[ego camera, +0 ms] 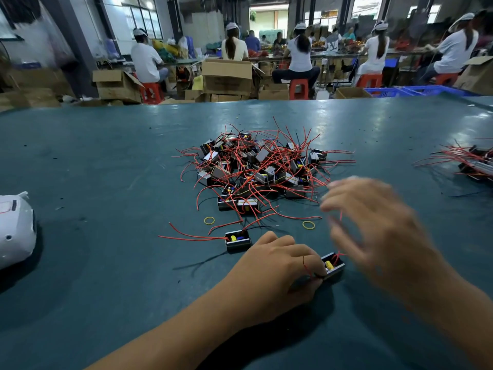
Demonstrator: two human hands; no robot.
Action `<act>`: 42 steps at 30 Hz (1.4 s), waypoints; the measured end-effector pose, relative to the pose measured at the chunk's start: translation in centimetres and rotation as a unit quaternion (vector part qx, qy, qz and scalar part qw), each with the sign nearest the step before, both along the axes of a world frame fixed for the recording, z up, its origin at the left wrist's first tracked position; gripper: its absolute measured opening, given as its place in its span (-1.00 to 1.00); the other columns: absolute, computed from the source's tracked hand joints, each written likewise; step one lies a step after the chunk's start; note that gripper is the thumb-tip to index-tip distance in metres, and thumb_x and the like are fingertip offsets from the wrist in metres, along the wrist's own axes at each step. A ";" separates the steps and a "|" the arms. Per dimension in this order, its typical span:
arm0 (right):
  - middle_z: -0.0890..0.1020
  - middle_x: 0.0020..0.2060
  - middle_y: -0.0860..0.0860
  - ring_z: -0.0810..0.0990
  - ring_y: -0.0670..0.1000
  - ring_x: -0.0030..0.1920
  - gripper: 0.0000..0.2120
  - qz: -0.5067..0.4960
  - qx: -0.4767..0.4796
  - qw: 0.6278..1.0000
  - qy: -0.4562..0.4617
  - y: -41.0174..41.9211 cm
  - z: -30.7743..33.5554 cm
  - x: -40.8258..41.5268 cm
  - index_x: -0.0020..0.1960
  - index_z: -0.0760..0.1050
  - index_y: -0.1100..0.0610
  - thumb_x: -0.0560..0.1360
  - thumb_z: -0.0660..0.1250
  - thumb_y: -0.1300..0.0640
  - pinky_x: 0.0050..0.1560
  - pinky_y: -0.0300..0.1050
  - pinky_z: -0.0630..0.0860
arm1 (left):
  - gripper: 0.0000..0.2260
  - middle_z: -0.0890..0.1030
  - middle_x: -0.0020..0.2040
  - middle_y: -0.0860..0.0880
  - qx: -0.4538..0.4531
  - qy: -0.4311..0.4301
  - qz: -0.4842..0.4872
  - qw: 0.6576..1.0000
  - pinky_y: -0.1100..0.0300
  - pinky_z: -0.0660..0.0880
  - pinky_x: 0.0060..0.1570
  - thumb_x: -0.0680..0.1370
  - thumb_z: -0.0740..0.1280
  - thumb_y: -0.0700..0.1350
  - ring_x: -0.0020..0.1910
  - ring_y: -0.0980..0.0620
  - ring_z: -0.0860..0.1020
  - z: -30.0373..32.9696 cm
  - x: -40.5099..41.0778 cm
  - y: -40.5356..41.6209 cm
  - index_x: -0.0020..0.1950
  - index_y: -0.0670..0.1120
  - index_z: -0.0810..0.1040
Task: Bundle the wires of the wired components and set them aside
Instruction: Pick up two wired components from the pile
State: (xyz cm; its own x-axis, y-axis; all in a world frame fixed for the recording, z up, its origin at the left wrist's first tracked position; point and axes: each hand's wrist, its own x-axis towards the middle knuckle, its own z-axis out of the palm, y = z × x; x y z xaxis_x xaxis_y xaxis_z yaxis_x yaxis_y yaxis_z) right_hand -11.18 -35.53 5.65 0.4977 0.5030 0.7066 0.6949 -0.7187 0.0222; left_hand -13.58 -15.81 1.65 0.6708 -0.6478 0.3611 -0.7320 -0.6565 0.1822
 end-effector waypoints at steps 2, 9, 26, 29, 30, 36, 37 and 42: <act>0.64 -0.08 0.02 0.61 0.08 -0.02 -0.82 0.063 -0.029 0.996 0.052 1.4 -1.0 -0.8 0.03 0.59 0.17 0.56 0.23 0.14 0.07 0.02 0.54 | -0.87 0.64 0.01 0.12 0.004 -0.014 -0.002 1.000 0.05 0.39 -0.09 0.58 0.31 0.01 -0.08 0.01 0.52 0.0 0.0 0.1 0.07 0.06 0.62; 0.60 -0.32 -0.17 0.60 -0.03 -0.32 -0.89 0.007 -0.146 0.977 0.156 -2.0 -0.3 0.8 -0.05 0.59 0.00 0.45 0.46 0.04 -0.28 -0.09 0.58 | -0.83 0.64 0.14 0.19 0.016 -0.010 0.007 1.000 0.09 0.37 -0.07 0.58 0.31 0.04 -0.04 0.05 0.52 0.0 0.1 -0.1 0.13 0.11 0.63; 0.46 0.12 -0.31 0.39 -0.26 0.17 -0.57 0.062 -0.199 0.939 0.273 -2.4 -2.2 1.8 0.34 0.30 -0.19 0.52 0.25 -0.25 0.23 -0.45 0.17 | -0.92 0.62 0.04 0.17 -0.120 0.025 0.007 0.992 -0.03 0.42 0.04 0.53 0.40 0.02 0.03 0.11 0.57 -0.3 1.0 1.3 -0.02 0.06 0.65; 0.47 0.07 -0.32 0.41 -0.25 0.15 -0.58 0.049 -0.190 0.943 0.268 -2.6 -2.3 2.3 0.33 0.33 -0.19 0.52 0.28 -0.25 0.20 -0.39 0.24 | -0.94 0.60 -0.04 0.17 -0.158 0.074 0.019 0.985 0.02 0.40 0.10 0.52 0.39 0.02 0.00 0.18 0.55 0.1 1.0 1.7 -0.07 0.08 0.62; 0.46 0.04 -0.33 0.42 -0.26 0.14 -0.59 0.049 -0.187 0.943 0.272 -2.6 -2.4 2.4 0.32 0.34 -0.19 0.51 0.29 -0.25 0.20 -0.38 0.26 | -0.95 0.60 -0.06 0.16 -0.169 0.093 0.022 0.981 0.07 0.41 0.09 0.51 0.40 0.01 -0.03 0.16 0.54 0.3 1.0 1.8 -0.08 0.06 0.62; 0.45 0.02 -0.37 0.39 -0.28 0.15 -0.62 0.048 -0.175 0.939 0.291 -2.7 -2.7 2.4 0.28 0.35 -0.20 0.51 0.30 -0.25 0.15 -0.47 0.26 | -0.93 0.58 -0.21 0.20 -0.239 0.190 0.061 0.950 0.38 0.41 -0.17 0.48 0.47 -0.13 -0.22 0.14 0.54 0.7 1.1 2.4 -0.16 0.01 0.61; 0.43 0.01 -0.38 0.38 -0.29 0.13 -0.62 0.048 -0.173 0.939 0.292 -2.7 -2.7 2.5 0.27 0.35 -0.20 0.51 0.30 -0.24 0.14 -0.49 0.25 | -0.93 0.58 -0.22 0.22 -0.244 0.203 0.063 0.946 0.39 0.41 -0.18 0.48 0.47 -0.12 -0.25 0.16 0.53 0.6 1.1 2.5 -0.16 0.02 0.61; 0.36 -0.06 -0.42 0.32 -0.41 0.01 -0.67 0.055 -0.175 0.937 0.297 -2.9 -2.6 2.6 0.21 0.32 -0.23 0.50 0.30 -0.24 0.07 -0.53 0.22 | -0.95 0.55 -0.29 0.21 -0.265 0.207 0.065 0.940 0.40 0.34 -0.23 0.48 0.45 -0.08 -0.31 0.22 0.46 0.8 1.4 2.8 -0.17 0.01 0.61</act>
